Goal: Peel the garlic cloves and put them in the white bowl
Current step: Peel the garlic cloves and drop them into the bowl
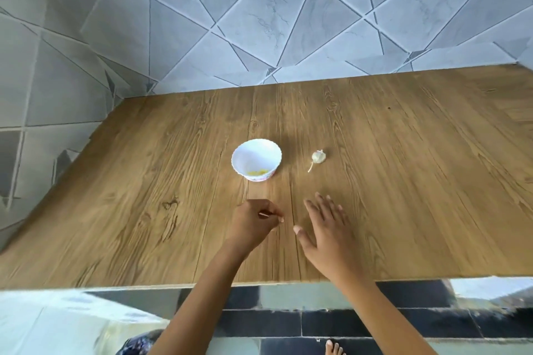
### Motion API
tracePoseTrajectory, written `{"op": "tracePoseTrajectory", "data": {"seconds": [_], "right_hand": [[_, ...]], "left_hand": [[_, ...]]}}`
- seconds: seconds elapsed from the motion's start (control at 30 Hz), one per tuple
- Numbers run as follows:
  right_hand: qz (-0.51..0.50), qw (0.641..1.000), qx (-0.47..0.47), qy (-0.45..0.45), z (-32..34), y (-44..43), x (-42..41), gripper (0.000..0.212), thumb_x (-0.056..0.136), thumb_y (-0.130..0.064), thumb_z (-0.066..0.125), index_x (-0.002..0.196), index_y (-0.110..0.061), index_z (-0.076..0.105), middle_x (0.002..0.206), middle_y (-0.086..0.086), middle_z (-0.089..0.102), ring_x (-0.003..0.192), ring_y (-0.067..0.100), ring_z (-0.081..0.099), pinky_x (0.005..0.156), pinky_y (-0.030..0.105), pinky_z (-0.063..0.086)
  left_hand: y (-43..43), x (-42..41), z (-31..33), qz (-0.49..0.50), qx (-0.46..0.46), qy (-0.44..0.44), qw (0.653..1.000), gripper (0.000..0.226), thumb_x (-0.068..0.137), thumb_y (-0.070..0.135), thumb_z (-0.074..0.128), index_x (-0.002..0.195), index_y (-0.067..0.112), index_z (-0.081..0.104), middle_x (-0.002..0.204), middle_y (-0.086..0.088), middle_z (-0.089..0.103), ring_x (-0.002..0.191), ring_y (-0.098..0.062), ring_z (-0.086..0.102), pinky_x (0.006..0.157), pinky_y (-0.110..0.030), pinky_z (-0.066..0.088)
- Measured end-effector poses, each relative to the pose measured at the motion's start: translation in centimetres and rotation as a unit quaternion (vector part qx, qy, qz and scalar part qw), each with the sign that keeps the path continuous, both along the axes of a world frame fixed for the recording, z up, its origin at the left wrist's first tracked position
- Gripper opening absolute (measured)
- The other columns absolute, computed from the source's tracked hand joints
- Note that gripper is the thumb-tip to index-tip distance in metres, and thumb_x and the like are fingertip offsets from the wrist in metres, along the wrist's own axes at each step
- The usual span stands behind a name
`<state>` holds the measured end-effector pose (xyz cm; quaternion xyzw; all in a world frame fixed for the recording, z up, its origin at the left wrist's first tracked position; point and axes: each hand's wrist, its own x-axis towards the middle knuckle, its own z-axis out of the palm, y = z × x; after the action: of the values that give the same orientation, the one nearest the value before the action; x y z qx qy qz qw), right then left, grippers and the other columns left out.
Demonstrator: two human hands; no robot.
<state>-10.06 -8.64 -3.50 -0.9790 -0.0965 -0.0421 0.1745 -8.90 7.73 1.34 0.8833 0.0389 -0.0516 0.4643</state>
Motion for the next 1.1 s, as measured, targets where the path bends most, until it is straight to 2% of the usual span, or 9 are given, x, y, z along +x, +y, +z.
{"op": "tracePoseTrajectory", "data": {"seconds": [0.1, 0.3, 0.37, 0.47, 0.6, 0.7, 0.87, 0.97, 1.1], "right_hand": [[-0.012, 1.000, -0.019, 0.010, -0.6, 0.5, -1.0, 0.091, 0.088, -0.064, -0.010, 0.140, -0.011, 0.043, 0.148, 0.012, 0.036, 0.139, 0.030, 0.030, 0.113, 0.043, 0.014], [-0.021, 0.999, -0.030, 0.002, -1.0, 0.5, -1.7, 0.090, 0.089, -0.064, -0.008, 0.139, -0.012, 0.045, 0.149, 0.012, 0.035, 0.140, 0.028, 0.027, 0.114, 0.040, 0.009], [-0.019, 0.999, -0.026, -0.014, -1.1, 0.5, -1.7, 0.094, 0.086, -0.067, -0.012, 0.140, -0.013, 0.042, 0.151, 0.011, 0.033, 0.142, 0.027, 0.024, 0.114, 0.039, 0.006], [-0.015, 1.000, -0.020, -0.016, -1.0, 0.5, -1.7, 0.099, 0.082, -0.069, -0.017, 0.143, -0.014, 0.038, 0.153, 0.009, 0.028, 0.143, 0.026, 0.019, 0.115, 0.037, 0.002], [-0.014, 0.999, -0.015, -0.025, -1.0, 0.5, -1.7, 0.100, 0.081, -0.069, -0.018, 0.144, -0.014, 0.037, 0.154, 0.009, 0.025, 0.144, 0.026, 0.017, 0.115, 0.035, -0.001], [-0.012, 1.000, -0.013, -0.018, -1.0, 0.5, -1.7, 0.091, 0.083, -0.068, -0.005, 0.145, -0.014, 0.035, 0.155, 0.009, 0.023, 0.145, 0.025, 0.015, 0.114, 0.034, -0.004], [-0.019, 0.999, -0.018, -0.024, -1.4, 0.5, -1.5, 0.089, 0.088, -0.065, -0.006, 0.139, -0.012, 0.045, 0.149, 0.013, 0.035, 0.140, 0.029, 0.028, 0.115, 0.040, 0.009], [-0.021, 0.999, -0.020, -0.015, -1.5, 0.5, -1.4, 0.076, 0.092, -0.058, 0.009, 0.136, -0.010, 0.048, 0.146, 0.014, 0.040, 0.138, 0.031, 0.033, 0.114, 0.044, 0.016], [-0.033, 0.999, -0.031, -0.030, -1.7, 0.6, -1.5, 0.071, 0.095, -0.054, 0.012, 0.131, -0.010, 0.053, 0.140, 0.015, 0.048, 0.132, 0.033, 0.042, 0.110, 0.047, 0.023]], "left_hand": [[1.0, -0.5, 0.0, 0.001, 0.012, -0.005, 1.000, 0.005, 0.080, 0.009, 0.071, 0.083, 0.011, 0.074, 0.080, 0.003, 0.072, 0.075, -0.009, 0.068, 0.070, -0.016, 0.053], [1.2, -0.8, 0.8, -0.050, 0.038, -0.002, 0.998, 0.013, 0.081, 0.005, 0.067, 0.077, 0.016, 0.071, 0.079, 0.000, 0.071, 0.075, -0.013, 0.069, 0.076, -0.025, 0.057], [1.1, -0.6, 0.9, -0.068, 0.059, 0.006, 0.996, 0.008, 0.082, 0.009, 0.068, 0.084, 0.014, 0.074, 0.085, 0.002, 0.072, 0.078, -0.008, 0.067, 0.077, -0.018, 0.054], [0.8, -0.5, 1.1, -0.098, 0.097, -0.012, 0.990, 0.010, 0.082, 0.011, 0.070, 0.090, 0.012, 0.075, 0.089, 0.004, 0.072, 0.075, -0.001, 0.062, 0.068, -0.005, 0.046], [0.2, -0.5, 1.3, -0.116, 0.150, -0.041, 0.981, 0.011, 0.084, 0.007, 0.065, 0.088, 0.009, 0.075, 0.080, -0.002, 0.072, 0.066, -0.006, 0.062, 0.072, -0.022, 0.053], [0.0, 0.0, 1.1, -0.102, 0.157, -0.022, 0.982, 0.009, 0.084, 0.007, 0.066, 0.090, 0.007, 0.074, 0.084, -0.005, 0.072, 0.069, -0.011, 0.064, 0.075, -0.026, 0.054], [0.0, 1.0, 0.5, -0.094, 0.174, 0.054, 0.979, 0.018, 0.079, 0.014, 0.074, 0.095, 0.005, 0.072, 0.097, -0.007, 0.071, 0.083, -0.019, 0.067, 0.082, -0.032, 0.055], [-0.2, 1.4, -0.1, -0.078, 0.212, 0.061, 0.972, 0.020, 0.077, 0.017, 0.076, 0.095, 0.010, 0.073, 0.102, -0.003, 0.070, 0.095, -0.019, 0.065, 0.088, -0.038, 0.053], [-0.7, 1.4, -0.5, -0.061, 0.267, 0.055, 0.960, 0.013, 0.078, 0.022, 0.074, 0.090, 0.021, 0.071, 0.100, 0.001, 0.070, 0.097, -0.018, 0.064, 0.084, -0.035, 0.054]]}}
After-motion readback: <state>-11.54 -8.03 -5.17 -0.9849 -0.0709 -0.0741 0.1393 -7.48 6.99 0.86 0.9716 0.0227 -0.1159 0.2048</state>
